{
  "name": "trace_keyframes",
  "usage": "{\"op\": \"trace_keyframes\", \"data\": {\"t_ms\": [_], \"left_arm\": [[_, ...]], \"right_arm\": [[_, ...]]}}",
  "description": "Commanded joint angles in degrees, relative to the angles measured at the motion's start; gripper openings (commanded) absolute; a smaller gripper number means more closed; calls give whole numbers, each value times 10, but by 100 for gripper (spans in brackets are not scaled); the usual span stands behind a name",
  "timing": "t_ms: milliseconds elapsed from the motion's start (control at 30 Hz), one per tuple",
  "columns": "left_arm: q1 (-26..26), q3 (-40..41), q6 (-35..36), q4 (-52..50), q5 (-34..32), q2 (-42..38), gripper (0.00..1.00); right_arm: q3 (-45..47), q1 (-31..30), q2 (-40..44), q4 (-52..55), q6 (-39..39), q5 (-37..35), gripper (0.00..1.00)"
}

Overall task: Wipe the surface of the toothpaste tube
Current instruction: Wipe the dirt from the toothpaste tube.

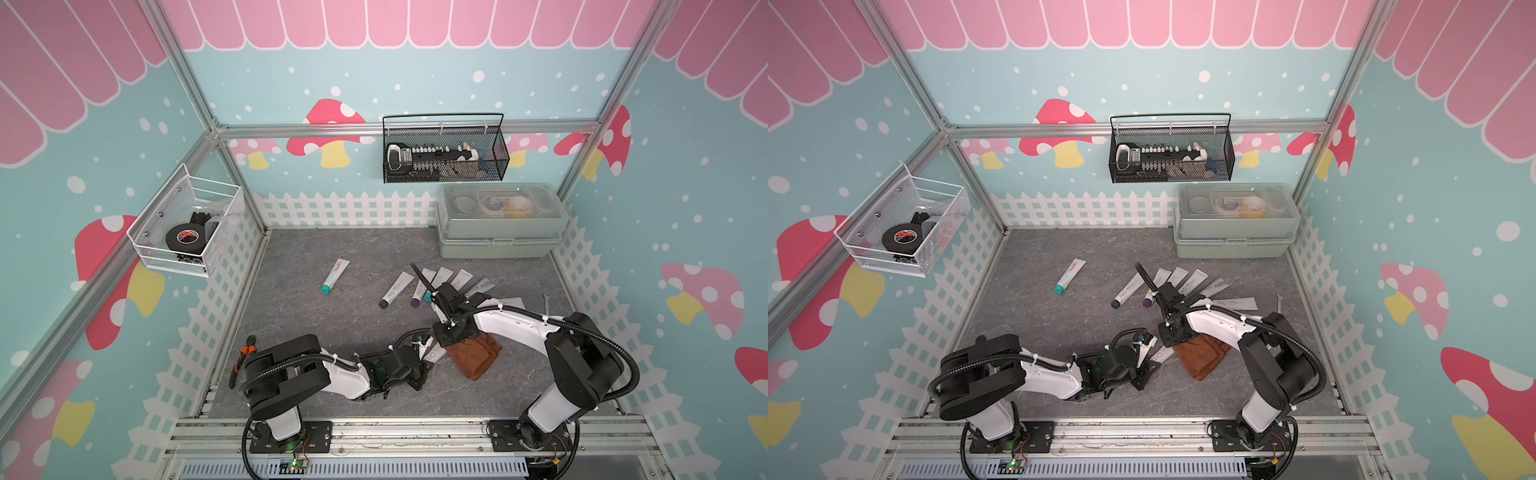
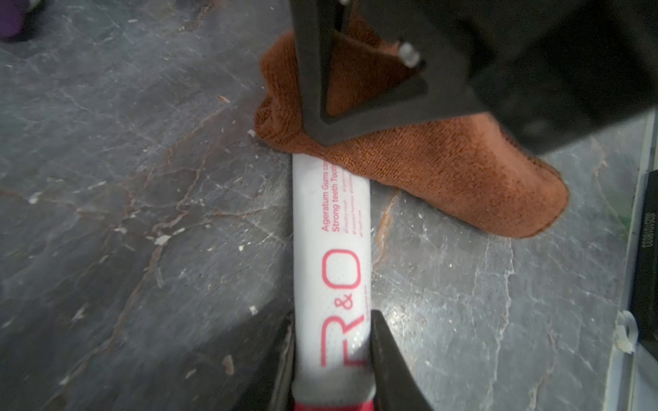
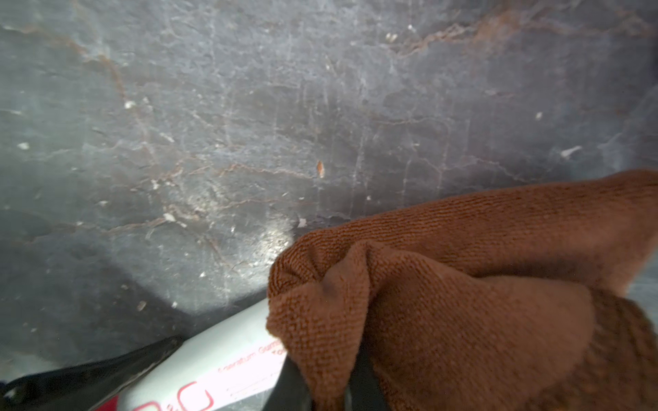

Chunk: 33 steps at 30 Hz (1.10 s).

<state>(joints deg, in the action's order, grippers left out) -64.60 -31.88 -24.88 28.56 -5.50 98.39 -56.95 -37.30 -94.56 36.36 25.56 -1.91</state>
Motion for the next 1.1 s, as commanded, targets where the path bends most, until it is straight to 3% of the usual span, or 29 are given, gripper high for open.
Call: {"op": "trace_keyframes", "data": {"t_ms": [0, 333, 500, 900, 1067], "left_arm": [[1, 22, -5, -63, -14, -4, 25], [0, 41, -12, -53, -21, -12, 25], [0, 35, -11, -50, -18, -2, 25], [0, -3, 3, -64, -12, 22, 25], [1, -2, 4, -65, -12, 15, 25]], "right_arm": [[25, 16, -47, 75, 3, -92, 7], [23, 47, -37, 73, 5, -118, 7], [35, 42, 2, 55, 2, -49, 7], [38, -38, 62, 9, 19, 143, 7], [49, -35, 29, 8, 16, 112, 7]]}}
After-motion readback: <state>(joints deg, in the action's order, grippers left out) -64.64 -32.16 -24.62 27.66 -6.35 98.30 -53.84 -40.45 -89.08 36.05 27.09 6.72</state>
